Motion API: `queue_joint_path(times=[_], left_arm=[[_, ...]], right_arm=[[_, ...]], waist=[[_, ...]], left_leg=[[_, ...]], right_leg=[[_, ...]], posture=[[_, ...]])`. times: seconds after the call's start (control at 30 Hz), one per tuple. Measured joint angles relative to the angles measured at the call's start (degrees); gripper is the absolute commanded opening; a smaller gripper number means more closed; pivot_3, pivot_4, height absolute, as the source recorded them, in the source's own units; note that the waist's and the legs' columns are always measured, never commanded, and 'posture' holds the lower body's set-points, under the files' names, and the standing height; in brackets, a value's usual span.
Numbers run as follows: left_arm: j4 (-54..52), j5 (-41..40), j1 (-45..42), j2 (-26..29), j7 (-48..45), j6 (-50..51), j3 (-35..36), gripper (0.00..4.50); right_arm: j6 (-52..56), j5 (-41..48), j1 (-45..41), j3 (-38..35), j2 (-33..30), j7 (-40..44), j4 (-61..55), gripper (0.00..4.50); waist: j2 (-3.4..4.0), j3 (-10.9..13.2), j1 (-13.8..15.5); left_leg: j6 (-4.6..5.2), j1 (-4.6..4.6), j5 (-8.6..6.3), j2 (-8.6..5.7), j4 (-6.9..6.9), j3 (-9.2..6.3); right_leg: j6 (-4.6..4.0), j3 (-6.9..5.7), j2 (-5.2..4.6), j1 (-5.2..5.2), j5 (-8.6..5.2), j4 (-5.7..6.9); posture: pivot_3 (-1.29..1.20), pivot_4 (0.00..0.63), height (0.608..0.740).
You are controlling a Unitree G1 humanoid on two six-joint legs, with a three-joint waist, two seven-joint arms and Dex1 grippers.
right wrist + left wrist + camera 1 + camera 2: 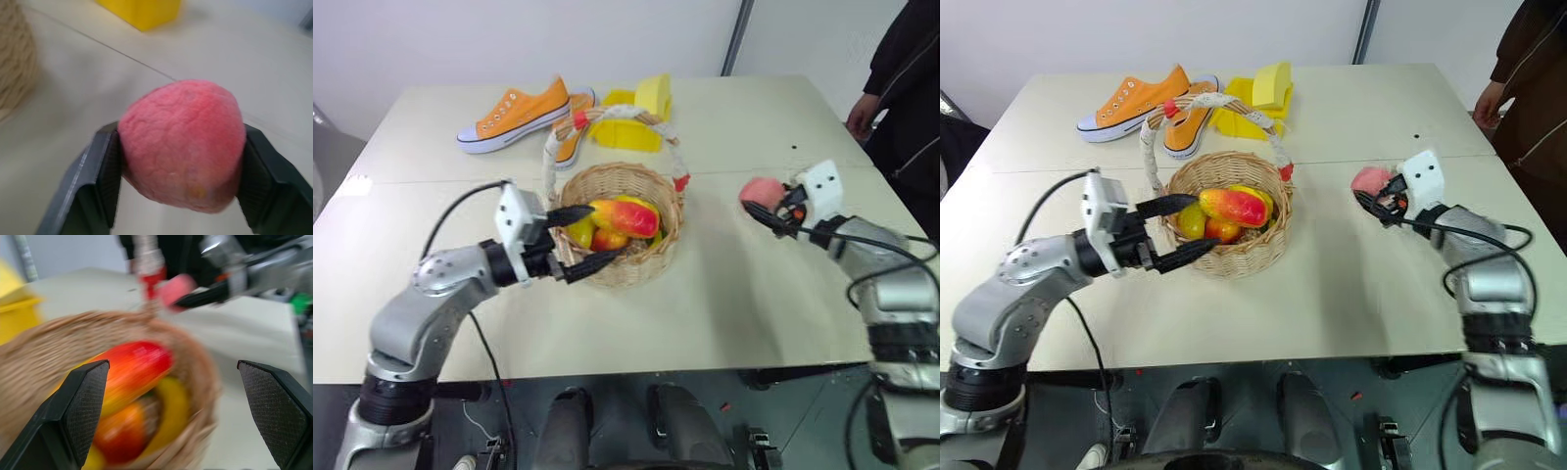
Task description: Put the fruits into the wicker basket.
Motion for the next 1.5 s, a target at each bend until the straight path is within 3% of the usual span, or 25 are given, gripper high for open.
queue_joint_path(times=[0.13, 0.23, 0.4, 0.53, 0.67, 0.87, 1.1, 1.3, 1.4, 1.5], left_arm=[[2.4, -0.5, 2.6, 0.9, -2.2, -2.3, 4.4, 4.50], [4.1, -1.0, 3.7, 1.3, -3.5, -3.8, 6.6, 4.50], [4.7, -2.3, 5.2, 1.4, -4.1, -4.5, 8.0, 4.50], [4.2, -2.5, 6.2, 1.5, -3.8, -4.5, 9.1, 4.50], [3.1, -2.7, 7.4, 1.6, -3.2, -4.4, 9.7, 4.50], [1.4, -3.8, 8.0, 1.6, -2.2, -4.4, 9.8, 4.50], [1.4, -4.9, 8.0, 1.7, -1.7, -4.4, 9.9, 4.50], [1.5, -5.5, 6.0, 1.4, -1.7, -4.4, 9.0, 4.50], [1.6, -5.6, 5.3, 1.2, -1.7, -4.4, 8.2, 4.50], [1.8, -5.6, 5.0, 1.0, -1.7, -4.4, 7.4, 4.50]], right_arm=[[8.3, 15.1, 4.6, -1.4, -3.1, 8.9, -19.9, 2.51], [13.9, 23.2, 2.7, -0.2, -1.7, 8.6, -28.4, 2.51], [16.3, 17.5, -7.3, 13.5, 13.0, -3.3, -27.4, 2.51], [15.3, 10.4, -10.4, 18.9, 18.6, -8.7, -20.7, 2.51], [14.2, 6.8, -10.5, 21.5, 20.5, -9.5, -17.8, 4.36], [12.8, 5.9, -9.7, 20.1, 18.4, -7.2, -20.5, 4.44], [16.2, 16.7, -2.3, 3.8, 11.1, -3.2, -24.4, 4.44], [15.1, 11.9, -5.8, 4.6, 15.4, -10.0, -16.8, 4.44], [13.1, 9.7, -8.3, 6.1, 19.7, -12.4, -11.1, 3.68], [11.9, 9.5, -9.2, 6.4, 22.7, -13.2, -8.0, 2.09]], waist=[[0.00, 0.0, -0.3], [-0.05, 0.0, -0.2], [-0.14, -0.1, -1.1], [-0.17, -0.1, -1.0], [-0.17, -0.1, -1.1], [-0.17, -0.1, -1.2], [-0.18, -0.1, -1.1], [-0.18, -0.1, -1.8], [-0.18, -0.1, -1.5], [-0.18, -0.1, -1.3]], left_leg=[[0.01, 0.08, -0.01, 0.06, 0.01, 0.01], [0.00, 0.11, 0.00, 0.06, 0.09, 0.03], [-0.03, 0.03, 0.01, 0.08, 0.10, 0.08], [-0.03, -0.13, 0.01, 0.04, 0.07, 0.10], [-0.02, -0.15, 0.00, 0.03, 0.01, 0.13], [-0.02, -0.09, 0.00, 0.04, 0.03, 0.11], [-0.02, -0.06, 0.00, 0.03, 0.03, 0.12], [-0.02, 0.05, 0.00, 0.09, 0.02, 0.12], [-0.02, -0.01, 0.00, 0.09, 0.00, 0.11], [-0.02, -0.11, 0.00, 0.06, 0.00, 0.10]], right_leg=[[-0.06, 0.00, 0.02, 0.04, 0.00, 0.01], [-0.25, 0.00, 0.01, 0.07, -0.10, 0.00], [-0.50, 0.01, -0.03, -0.02, 0.05, 0.00], [-0.34, 0.01, -0.09, -0.09, -0.02, -0.11], [-0.19, 0.02, -0.12, -0.12, 0.01, -0.11], [-0.31, 0.01, -0.10, -0.11, -0.04, -0.06], [-0.31, 0.02, -0.10, -0.04, -0.05, -0.10], [-0.41, 0.02, 0.02, -0.07, 0.01, 0.02], [-0.36, 0.02, 0.03, -0.09, 0.00, 0.01], [-0.12, 0.02, -0.03, -0.13, 0.03, -0.02]], posture=[[0.00, 0.150, 0.740], [0.00, 0.150, 0.740], [0.00, 0.150, 0.740], [0.00, 0.150, 0.740], [0.00, 0.150, 0.740], [0.00, 0.150, 0.740], [0.00, 0.150, 0.740], [0.00, 0.150, 0.740], [0.00, 0.150, 0.740], [0.00, 0.150, 0.740]])
